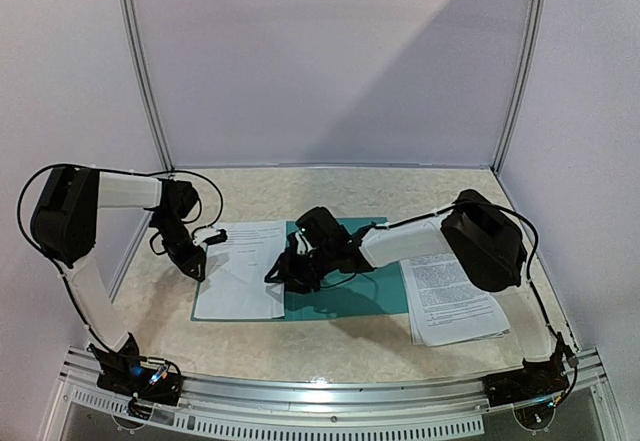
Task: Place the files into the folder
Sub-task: Insert the folder to form pockets on the folder, then pick up the file from the center of the board.
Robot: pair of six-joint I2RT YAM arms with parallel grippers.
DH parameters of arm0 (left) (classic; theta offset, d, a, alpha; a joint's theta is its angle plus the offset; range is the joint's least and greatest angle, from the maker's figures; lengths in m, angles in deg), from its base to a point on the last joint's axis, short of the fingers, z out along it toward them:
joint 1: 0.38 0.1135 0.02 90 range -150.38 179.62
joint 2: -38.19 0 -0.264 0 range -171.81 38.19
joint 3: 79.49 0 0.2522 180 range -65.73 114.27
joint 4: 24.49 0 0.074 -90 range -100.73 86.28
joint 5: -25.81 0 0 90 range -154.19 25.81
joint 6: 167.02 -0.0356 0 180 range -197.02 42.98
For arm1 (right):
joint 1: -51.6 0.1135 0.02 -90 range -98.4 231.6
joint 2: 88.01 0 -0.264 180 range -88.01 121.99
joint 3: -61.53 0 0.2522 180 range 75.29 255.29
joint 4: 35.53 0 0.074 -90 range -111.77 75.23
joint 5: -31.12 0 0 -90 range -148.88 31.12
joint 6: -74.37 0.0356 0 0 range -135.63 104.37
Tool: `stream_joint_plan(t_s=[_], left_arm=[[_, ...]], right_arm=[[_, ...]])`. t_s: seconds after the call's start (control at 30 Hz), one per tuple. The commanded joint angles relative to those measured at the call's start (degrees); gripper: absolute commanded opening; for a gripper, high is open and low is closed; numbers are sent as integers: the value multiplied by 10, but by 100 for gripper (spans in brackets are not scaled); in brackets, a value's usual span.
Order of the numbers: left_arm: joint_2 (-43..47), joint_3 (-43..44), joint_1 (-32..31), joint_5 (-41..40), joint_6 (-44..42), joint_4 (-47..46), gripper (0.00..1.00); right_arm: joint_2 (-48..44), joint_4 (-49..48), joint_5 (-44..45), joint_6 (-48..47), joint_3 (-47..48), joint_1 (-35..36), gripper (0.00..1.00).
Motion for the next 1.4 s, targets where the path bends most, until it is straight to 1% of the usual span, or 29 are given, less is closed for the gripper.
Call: stream_joint_plan(t_s=[0.0,0.07,0.13,0.17,0.27,0.33,0.4,0.47,0.53,0.6,0.67,0.77,0.83,0.9,0.97,1.03,1.1,1.23,1.37], left_arm=[[18,36,36,-14,-7,34,32],[33,53,47,-25,-11,44,33],[49,67,52,-33,-18,58,35],[58,73,52,-36,-20,66,37],[82,93,52,-38,-24,85,40],[95,107,52,-39,-26,95,42],[104,121,51,-34,-25,106,44],[110,134,46,-28,-22,118,47],[113,146,35,-26,-21,130,48],[117,156,20,-31,-20,138,49],[119,168,3,-34,-18,142,51],[115,180,-15,-33,-9,146,53],[110,183,-24,-32,-4,145,53],[103,182,-30,-33,2,143,54],[96,180,-35,-36,4,141,54],[92,177,-37,-41,4,140,54],[88,175,-38,-46,3,137,54],[82,179,-40,-47,4,137,54],[80,177,-41,-46,4,136,54]], right_arm=[[-39,120,36,-61,49,4,47],[-61,188,55,-98,74,3,55],[-93,270,93,-158,101,1,66],[-112,331,111,-180,113,-2,70],[-183,460,189,-265,132,-16,83],[-237,537,251,-305,121,-38,90],[-284,604,300,-332,80,-79,95],[-330,649,333,-351,15,-159,96],[-366,652,342,-372,-68,-243,96],[-398,631,315,-403,-142,-334,95],[-417,602,292,-433,-195,-414,94],[-431,557,261,-469,-245,-488,93],[-426,527,220,-489,-263,-518,88],[-409,510,195,-500,-270,-534,80],[-375,505,196,-504,-273,-539,68],[-355,496,191,-506,-278,-540,60],[-345,484,181,-507,-283,-541,57],[-323,479,188,-509,-283,-542,56],[-320,477,163,-511,-286,-543,47]])
